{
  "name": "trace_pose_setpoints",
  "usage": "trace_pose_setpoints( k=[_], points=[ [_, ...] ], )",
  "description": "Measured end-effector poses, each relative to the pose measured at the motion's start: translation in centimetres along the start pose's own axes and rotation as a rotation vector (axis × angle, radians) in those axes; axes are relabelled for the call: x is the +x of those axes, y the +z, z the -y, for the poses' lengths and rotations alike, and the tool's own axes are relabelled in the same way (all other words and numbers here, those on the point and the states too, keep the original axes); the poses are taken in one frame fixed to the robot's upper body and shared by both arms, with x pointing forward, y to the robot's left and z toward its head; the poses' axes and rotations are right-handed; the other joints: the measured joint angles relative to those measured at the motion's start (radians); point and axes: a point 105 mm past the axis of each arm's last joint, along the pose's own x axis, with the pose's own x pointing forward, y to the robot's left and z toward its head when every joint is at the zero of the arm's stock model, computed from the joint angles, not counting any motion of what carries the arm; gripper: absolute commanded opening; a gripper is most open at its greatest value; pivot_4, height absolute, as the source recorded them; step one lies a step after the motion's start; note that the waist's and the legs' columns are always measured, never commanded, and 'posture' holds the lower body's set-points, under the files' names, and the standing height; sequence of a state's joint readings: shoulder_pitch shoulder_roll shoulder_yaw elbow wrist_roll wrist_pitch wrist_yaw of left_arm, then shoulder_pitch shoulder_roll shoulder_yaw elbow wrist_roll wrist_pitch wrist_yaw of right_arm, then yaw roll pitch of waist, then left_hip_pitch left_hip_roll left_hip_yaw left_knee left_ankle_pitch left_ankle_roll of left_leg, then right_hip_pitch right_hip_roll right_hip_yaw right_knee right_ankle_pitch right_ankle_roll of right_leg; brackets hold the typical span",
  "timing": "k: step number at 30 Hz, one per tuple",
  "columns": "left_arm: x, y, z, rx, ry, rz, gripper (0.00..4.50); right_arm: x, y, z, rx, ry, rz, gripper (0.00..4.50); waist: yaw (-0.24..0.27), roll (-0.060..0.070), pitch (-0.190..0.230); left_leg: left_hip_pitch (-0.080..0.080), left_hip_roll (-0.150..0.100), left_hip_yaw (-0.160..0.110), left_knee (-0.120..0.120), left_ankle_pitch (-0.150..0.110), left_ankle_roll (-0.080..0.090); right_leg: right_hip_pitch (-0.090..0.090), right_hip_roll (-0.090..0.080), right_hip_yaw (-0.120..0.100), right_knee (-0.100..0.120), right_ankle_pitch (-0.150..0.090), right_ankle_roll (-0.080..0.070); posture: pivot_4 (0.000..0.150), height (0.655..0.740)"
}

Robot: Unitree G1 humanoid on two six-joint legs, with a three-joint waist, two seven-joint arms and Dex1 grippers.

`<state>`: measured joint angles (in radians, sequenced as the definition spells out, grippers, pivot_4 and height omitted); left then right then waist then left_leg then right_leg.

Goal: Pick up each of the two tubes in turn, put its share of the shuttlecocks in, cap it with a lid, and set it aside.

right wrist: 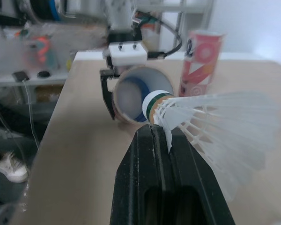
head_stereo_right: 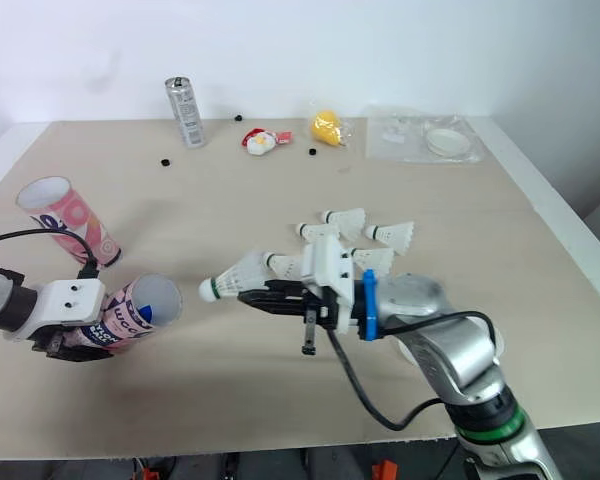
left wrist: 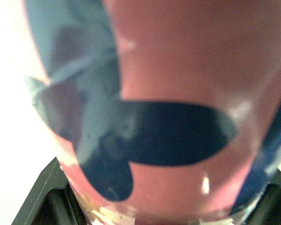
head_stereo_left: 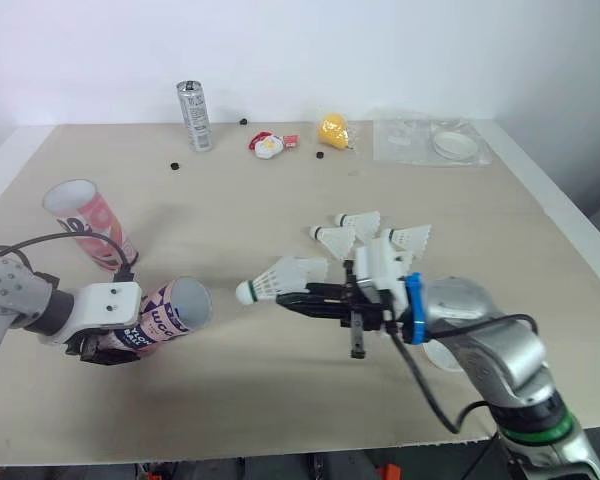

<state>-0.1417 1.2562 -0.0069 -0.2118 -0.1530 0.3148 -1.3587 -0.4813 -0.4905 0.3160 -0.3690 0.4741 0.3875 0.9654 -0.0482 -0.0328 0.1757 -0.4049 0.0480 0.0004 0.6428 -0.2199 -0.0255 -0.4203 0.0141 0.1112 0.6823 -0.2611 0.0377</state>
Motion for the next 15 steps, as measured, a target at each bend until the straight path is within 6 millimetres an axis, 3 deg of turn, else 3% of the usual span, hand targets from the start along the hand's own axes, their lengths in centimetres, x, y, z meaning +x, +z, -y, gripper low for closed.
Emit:
trace_pose_setpoints(
  k=[4, 9, 13, 15],
  points=[
    [0.0, 0.1, -0.1, -0.005, 0.012, -0.005, 3.02, 3.7, -1.7, 0.3, -0.042, 0.063, 0.006, 0.05, 0.000, 0.000, 0.000, -0.001, 0.001, -0.001, -0.001, 0.000, 0.000, -0.001, 0.001, -0.001, 0.001, 0.000, -0.001, 0.150, 0.7400],
    [0.1, 0.2, 0.0, -0.009, 0.019, -0.003, 3.02, 7.1, -1.1, -0.4, -0.096, 0.122, 0.051, 0.05, 0.001, 0.001, 0.000, -0.001, 0.001, -0.001, 0.000, 0.000, 0.000, -0.001, 0.000, -0.001, 0.001, 0.000, -0.001, 0.150, 0.7400],
    [0.1, 0.2, 0.0, -0.007, 0.022, -0.006, 3.02, 7.5, -1.0, -0.7, -0.044, 0.136, 0.052, 1.45, 0.001, 0.001, 0.000, -0.001, 0.001, 0.000, 0.001, 0.000, 0.000, -0.001, 0.000, -0.001, 0.001, 0.001, -0.001, 0.150, 0.7400],
    [0.1, 0.2, 0.0, -0.006, 0.024, -0.007, 3.02, 7.3, -0.7, -0.5, -0.012, 0.109, 0.073, 2.38, 0.001, 0.001, 0.000, -0.001, 0.001, 0.000, 0.001, 0.000, 0.000, -0.001, 0.000, -0.001, 0.001, 0.002, -0.002, 0.150, 0.7400]
  ],
)
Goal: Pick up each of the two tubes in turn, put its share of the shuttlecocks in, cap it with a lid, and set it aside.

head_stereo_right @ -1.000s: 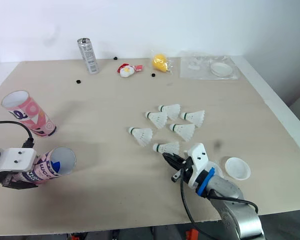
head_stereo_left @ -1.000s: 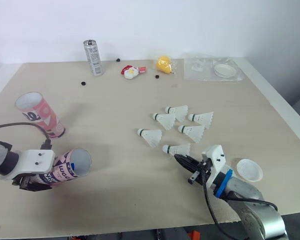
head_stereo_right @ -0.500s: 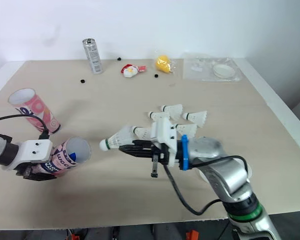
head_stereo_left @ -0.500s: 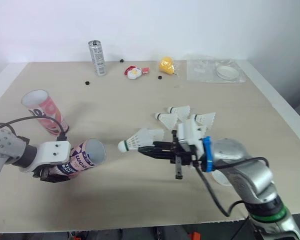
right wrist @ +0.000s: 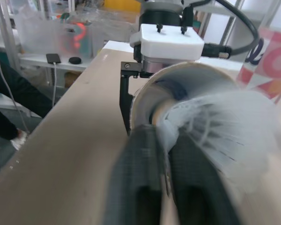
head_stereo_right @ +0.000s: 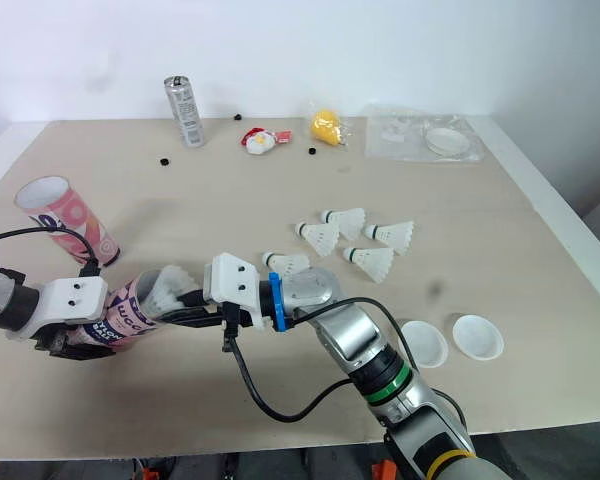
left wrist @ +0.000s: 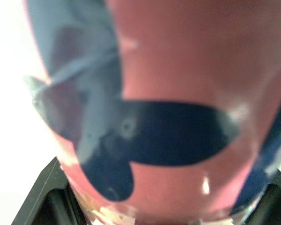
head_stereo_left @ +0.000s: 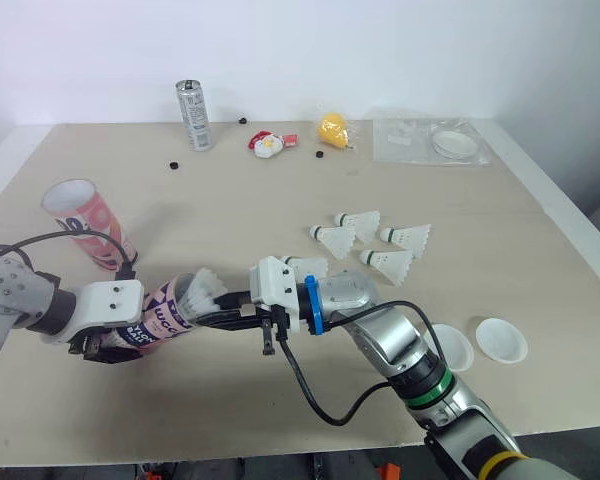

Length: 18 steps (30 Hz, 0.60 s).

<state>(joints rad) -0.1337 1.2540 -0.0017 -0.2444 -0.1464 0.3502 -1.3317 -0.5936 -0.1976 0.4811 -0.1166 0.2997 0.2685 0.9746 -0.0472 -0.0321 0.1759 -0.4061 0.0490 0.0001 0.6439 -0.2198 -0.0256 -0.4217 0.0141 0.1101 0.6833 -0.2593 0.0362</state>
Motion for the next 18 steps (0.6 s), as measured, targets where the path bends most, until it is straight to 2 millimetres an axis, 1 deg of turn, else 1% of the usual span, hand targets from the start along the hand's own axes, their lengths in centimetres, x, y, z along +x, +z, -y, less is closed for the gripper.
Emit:
trace_pose_setpoints(
  k=[2, 3, 4, 5, 6, 7, 9, 10, 11, 12, 14, 15, 18],
  points=[
    [0.0, 0.0, 0.0, -0.001, 0.000, 0.000, 3.02, -0.3, 0.9, 0.1, 0.024, -0.035, 0.050, 3.39, 0.000, 0.000, 0.000, 0.000, 0.000, 0.000, 0.000, 0.000, 0.000, 0.000, 0.000, 0.000, 0.000, 0.000, 0.000, 0.150, 0.7400],
    [0.0, 0.0, 0.0, 0.000, 0.001, 0.001, 3.02, -0.5, 1.2, 0.1, 0.028, -0.047, 0.063, 3.55, 0.000, 0.000, 0.000, 0.000, 0.000, 0.000, 0.000, 0.000, 0.000, 0.000, 0.000, 0.000, 0.000, 0.000, 0.000, 0.150, 0.7400],
    [0.0, 0.1, 0.0, 0.000, 0.001, 0.003, 3.02, -1.3, 1.7, 0.3, 0.033, -0.100, 0.088, 4.24, 0.001, 0.000, 0.000, 0.000, 0.000, 0.000, 0.000, 0.000, 0.000, 0.000, 0.000, 0.000, 0.000, -0.001, 0.000, 0.150, 0.7400],
    [0.1, 0.1, 0.0, -0.001, 0.002, 0.005, 3.02, -2.0, 1.8, 0.5, 0.040, -0.152, 0.101, 4.47, 0.001, 0.000, 0.000, 0.000, 0.000, -0.001, 0.000, 0.000, 0.000, 0.001, 0.000, 0.000, 0.000, -0.001, 0.001, 0.150, 0.7400],
    [0.1, 0.1, 0.0, -0.001, 0.003, 0.005, 3.02, -2.4, 1.7, 0.6, 0.045, -0.183, 0.104, 4.47, 0.002, 0.000, 0.000, 0.000, -0.001, -0.001, 0.000, 0.000, 0.000, 0.001, -0.001, 0.000, 0.000, -0.001, 0.001, 0.150, 0.7400],
    [0.1, 0.1, 0.0, -0.001, 0.003, 0.008, 3.02, -3.8, 1.4, 0.7, 0.056, -0.271, 0.112, 4.47, 0.003, 0.000, 0.000, 0.000, -0.001, -0.001, 0.000, 0.000, 0.000, 0.001, -0.001, 0.000, 0.000, -0.002, 0.001, 0.150, 0.7400],
    [0.1, 0.1, 0.1, -0.001, 0.003, 0.009, 3.02, -5.6, 0.5, 0.7, 0.064, -0.379, 0.084, 4.47, 0.002, 0.000, 0.000, 0.000, -0.002, 0.000, -0.001, 0.000, 0.000, 0.001, -0.002, 0.000, 0.000, -0.002, 0.002, 0.150, 0.7400],
    [0.1, 0.1, 0.1, -0.001, 0.003, 0.010, 3.02, -6.8, -0.1, 0.7, 0.063, -0.441, 0.060, 4.47, 0.003, 0.000, 0.000, 0.000, -0.002, 0.000, -0.001, 0.000, 0.000, 0.001, -0.002, 0.000, 0.000, -0.002, 0.002, 0.150, 0.7400],
    [0.1, 0.1, 0.1, 0.000, 0.003, 0.011, 3.02, -8.3, -1.0, 0.4, 0.074, -0.508, 0.029, 4.47, 0.004, 0.000, 0.000, 0.000, -0.003, -0.001, -0.001, 0.000, 0.000, 0.001, -0.002, 0.000, 0.000, -0.003, 0.003, 0.150, 0.7400],
    [0.1, 0.1, 0.1, -0.002, 0.004, 0.013, 3.02, -9.9, -2.3, -0.1, 0.109, -0.571, -0.019, 4.47, 0.004, 0.000, 0.000, 0.000, -0.003, 0.000, -0.001, 0.000, 0.000, 0.001, -0.002, 0.001, 0.000, -0.003, 0.003, 0.150, 0.7400],
    [0.1, 0.0, 0.1, -0.004, 0.004, 0.010, 3.02, -12.0, -4.1, -1.0, 0.172, -0.656, -0.080, 4.47, 0.001, 0.000, 0.000, 0.000, -0.003, 0.000, -0.001, 0.000, 0.000, 0.001, -0.002, 0.001, 0.000, -0.003, 0.003, 0.150, 0.7400],
    [0.1, 0.0, 0.2, -0.006, 0.002, 0.008, 3.02, -12.7, -4.7, -1.3, 0.190, -0.685, -0.103, 4.47, 0.000, 0.001, 0.000, 0.001, -0.002, 0.000, -0.001, 0.000, 0.000, 0.001, -0.002, 0.001, 0.000, -0.002, 0.002, 0.150, 0.7400],
    [0.1, 0.0, 0.2, -0.005, -0.001, 0.009, 3.02, -13.6, -5.3, -1.4, 0.205, -0.740, -0.133, 4.47, -0.004, 0.001, 0.000, 0.002, -0.001, 0.001, -0.001, 0.000, 0.000, 0.001, -0.001, 0.001, 0.000, 0.000, 0.000, 0.150, 0.7400]
  ],
)
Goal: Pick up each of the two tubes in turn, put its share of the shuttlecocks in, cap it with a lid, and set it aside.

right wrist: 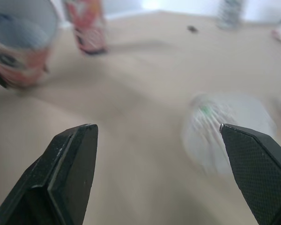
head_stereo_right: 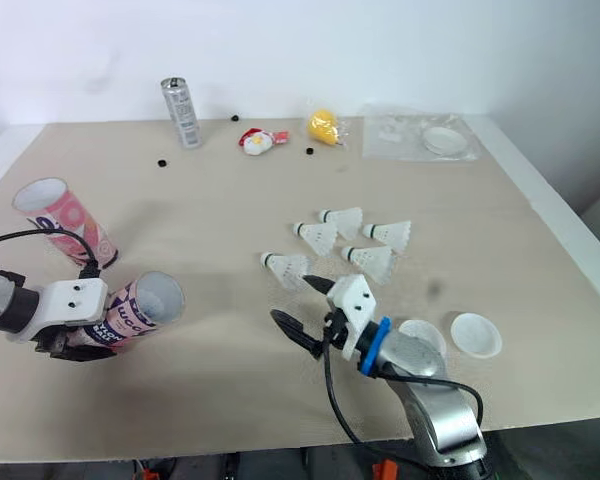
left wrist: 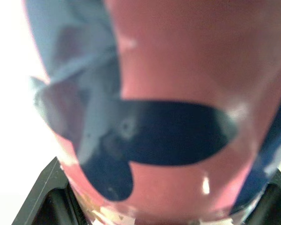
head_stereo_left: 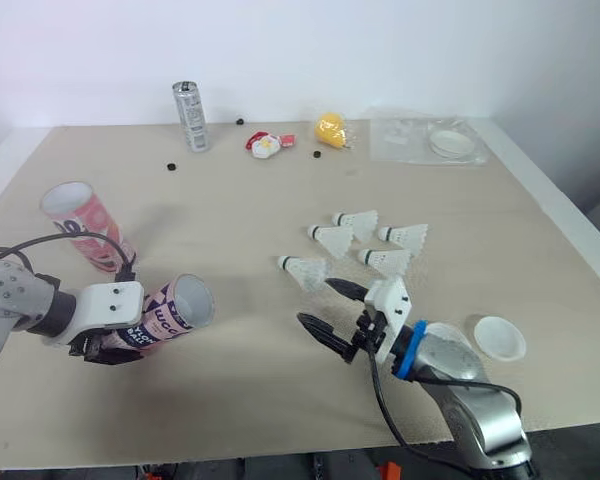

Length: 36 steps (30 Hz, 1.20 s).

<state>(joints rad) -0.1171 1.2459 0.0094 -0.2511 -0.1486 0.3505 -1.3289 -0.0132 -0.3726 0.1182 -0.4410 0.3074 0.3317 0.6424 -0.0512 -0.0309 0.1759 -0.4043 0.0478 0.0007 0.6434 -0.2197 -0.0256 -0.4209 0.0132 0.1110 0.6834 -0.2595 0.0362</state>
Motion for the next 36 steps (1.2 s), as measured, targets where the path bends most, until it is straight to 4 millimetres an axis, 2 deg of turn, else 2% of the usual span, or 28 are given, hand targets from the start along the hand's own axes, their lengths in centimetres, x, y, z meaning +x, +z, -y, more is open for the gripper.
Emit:
trace_pose_setpoints(
  k=[4, 9, 11, 14, 16, 17, 21, 22, 29, 33, 36],
  points=[
    [0.1, 0.1, 0.0, 0.003, -0.004, 0.005, 3.02, 0.8, -0.4, 0.1, -0.012, -0.024, -0.036, 4.47, 0.000, 0.000, 0.000, 0.000, 0.000, 0.000, 0.000, 0.002, -0.001, 0.000, 0.000, 0.000, 0.000, -0.001, -0.003, 0.150, 0.7400],
    [0.1, 0.3, 0.0, 0.009, -0.006, 0.012, 3.02, 4.5, -1.6, 0.0, 0.025, -0.037, -0.058, 4.47, 0.000, 0.000, 0.000, -0.001, 0.000, 0.001, 0.000, 0.002, -0.001, -0.001, 0.000, 0.000, 0.000, -0.001, -0.003, 0.150, 0.7400],
    [0.1, 0.5, 0.0, 0.011, -0.005, 0.017, 3.02, 5.1, -1.9, 0.4, 0.037, -0.059, -0.064, 4.47, 0.003, 0.000, 0.000, -0.002, -0.001, 0.000, 0.000, 0.002, -0.001, -0.001, 0.000, 0.000, 0.000, 0.000, 0.002, 0.150, 0.7400],
    [0.1, 0.5, 0.0, 0.006, -0.005, 0.019, 3.02, 5.8, -2.4, 1.1, 0.058, -0.099, -0.065, 3.67, 0.003, -0.001, 0.000, -0.003, -0.001, 0.000, -0.001, 0.001, -0.002, -0.001, -0.001, 0.000, 0.000, -0.002, 0.002, 0.150, 0.7400],
    [0.1, 0.4, 0.1, 0.004, -0.005, 0.018, 3.02, 6.2, -2.3, 1.4, 0.067, -0.117, -0.046, 2.63, 0.002, -0.001, 0.000, -0.002, -0.001, 0.000, -0.002, 0.001, -0.002, -0.002, 0.000, 0.000, 0.000, -0.002, 0.002, 0.150, 0.7400],
    [0.1, 0.4, 0.1, 0.003, -0.004, 0.018, 3.02, 6.2, -2.2, 1.5, 0.069, -0.123, -0.041, 2.25, 0.002, 0.000, 0.000, -0.002, -0.001, -0.001, -0.003, 0.001, -0.002, -0.002, 0.000, 0.000, 0.000, -0.002, 0.002, 0.150, 0.7400],
    [0.1, 0.5, 0.1, -0.002, 0.002, 0.018, 3.02, 6.3, -2.1, 1.9, 0.077, -0.144, -0.030, 0.15, 0.002, 0.000, 0.000, -0.002, -0.001, -0.001, -0.003, 0.001, -0.002, -0.002, 0.000, 0.000, 0.000, -0.002, 0.002, 0.150, 0.7400],
    [0.1, 0.5, 0.1, -0.002, 0.003, 0.018, 3.02, 6.2, -2.1, 2.0, 0.078, -0.145, -0.029, 0.03, 0.002, -0.001, 0.000, -0.002, -0.001, -0.001, -0.003, 0.001, -0.002, -0.002, 0.000, 0.000, 0.000, -0.002, 0.002, 0.150, 0.7400],
    [0.1, 0.6, 0.1, 0.000, 0.005, 0.019, 3.02, 5.7, -1.7, 1.8, 0.075, -0.110, -0.016, 0.03, 0.003, 0.000, 0.000, -0.003, -0.001, -0.001, -0.003, 0.001, -0.002, -0.002, 0.000, 0.000, 0.000, -0.002, 0.002, 0.150, 0.7400],
    [0.1, 0.6, 0.0, 0.002, 0.002, 0.019, 3.02, 3.9, 1.2, 0.5, 0.023, 0.108, 0.025, 0.03, 0.003, 0.000, 0.000, -0.003, -0.001, -0.001, -0.002, 0.001, -0.002, -0.001, -0.001, 0.000, -0.001, -0.002, 0.003, 0.150, 0.7400],
    [0.1, 0.6, 0.0, 0.001, 0.001, 0.019, 3.02, 3.5, 4.9, -1.2, -0.020, 0.304, 0.096, 0.03, 0.002, 0.000, 0.000, -0.002, 0.000, -0.001, -0.002, 0.001, -0.002, -0.001, 0.001, 0.000, 0.000, -0.001, 0.001, 0.150, 0.7400]
  ],
)
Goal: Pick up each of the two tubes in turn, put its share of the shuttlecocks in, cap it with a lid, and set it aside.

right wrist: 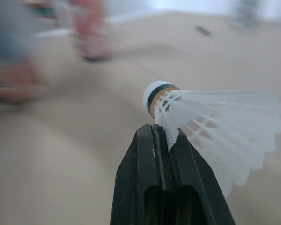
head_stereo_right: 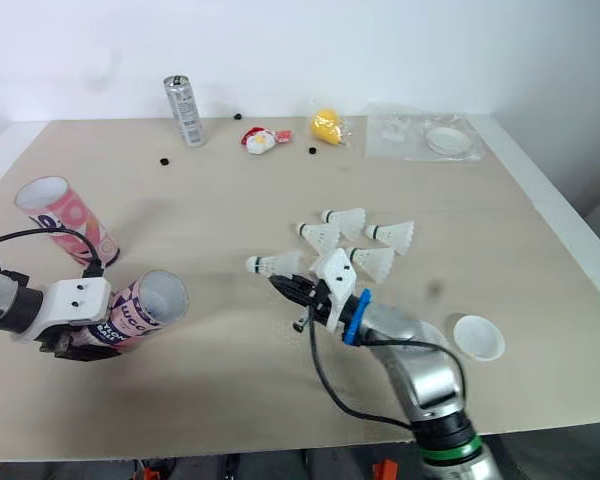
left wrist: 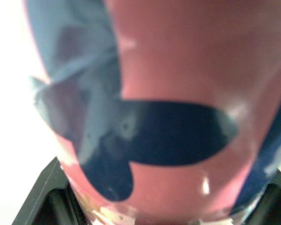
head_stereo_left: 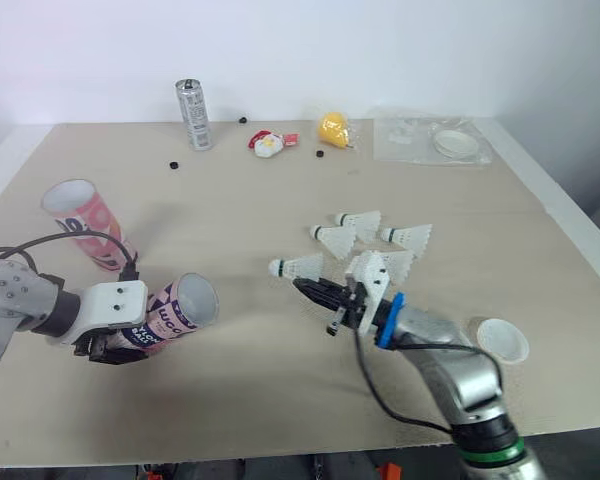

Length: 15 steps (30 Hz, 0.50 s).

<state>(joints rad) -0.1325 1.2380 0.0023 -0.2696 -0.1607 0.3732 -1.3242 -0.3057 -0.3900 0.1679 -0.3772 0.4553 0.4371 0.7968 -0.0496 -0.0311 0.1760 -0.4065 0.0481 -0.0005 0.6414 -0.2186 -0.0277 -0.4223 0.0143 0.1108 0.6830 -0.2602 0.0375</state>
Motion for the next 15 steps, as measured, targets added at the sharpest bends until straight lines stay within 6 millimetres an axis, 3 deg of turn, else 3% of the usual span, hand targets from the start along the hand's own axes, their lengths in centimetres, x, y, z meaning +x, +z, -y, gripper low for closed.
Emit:
trace_pose_setpoints(
  k=[3, 5, 8, 15],
  points=[
    [0.1, 0.2, -0.2, 0.006, -0.002, 0.003, 3.02, 1.8, 3.1, -2.3, -0.114, 0.219, 0.020, 0.03, -0.004, 0.000, 0.000, 0.001, 0.003, 0.000, 0.000, 0.000, 0.000, 0.000, 0.003, 0.000, 0.000, 0.002, -0.003, 0.150, 0.7400],
    [0.1, 0.2, -0.2, 0.008, -0.007, 0.003, 3.02, 2.7, 3.5, -3.3, -0.151, 0.303, 0.012, 0.03, -0.003, 0.000, 0.000, 0.001, 0.003, -0.001, 0.000, 0.000, 0.000, 0.000, 0.004, 0.000, 0.000, 0.001, -0.003, 0.150, 0.7400],
    [0.1, 0.3, -0.3, 0.009, -0.015, 0.004, 3.02, 4.4, 3.1, -4.6, -0.197, 0.411, 0.001, 0.03, -0.003, 0.000, 0.000, 0.000, 0.004, -0.001, 0.000, 0.000, 0.000, -0.001, 0.004, -0.001, 0.000, 0.001, -0.004, 0.150, 0.7400],
    [0.1, 0.2, -0.4, 0.002, -0.013, 0.004, 3.02, 7.6, 1.1, -5.2, -0.328, 0.500, -0.047, 0.03, -0.002, 0.000, 0.000, 0.000, 0.004, 0.000, 0.000, 0.000, 0.000, -0.002, 0.004, 0.000, 0.000, 0.001, -0.004, 0.150, 0.7400]
  ],
)
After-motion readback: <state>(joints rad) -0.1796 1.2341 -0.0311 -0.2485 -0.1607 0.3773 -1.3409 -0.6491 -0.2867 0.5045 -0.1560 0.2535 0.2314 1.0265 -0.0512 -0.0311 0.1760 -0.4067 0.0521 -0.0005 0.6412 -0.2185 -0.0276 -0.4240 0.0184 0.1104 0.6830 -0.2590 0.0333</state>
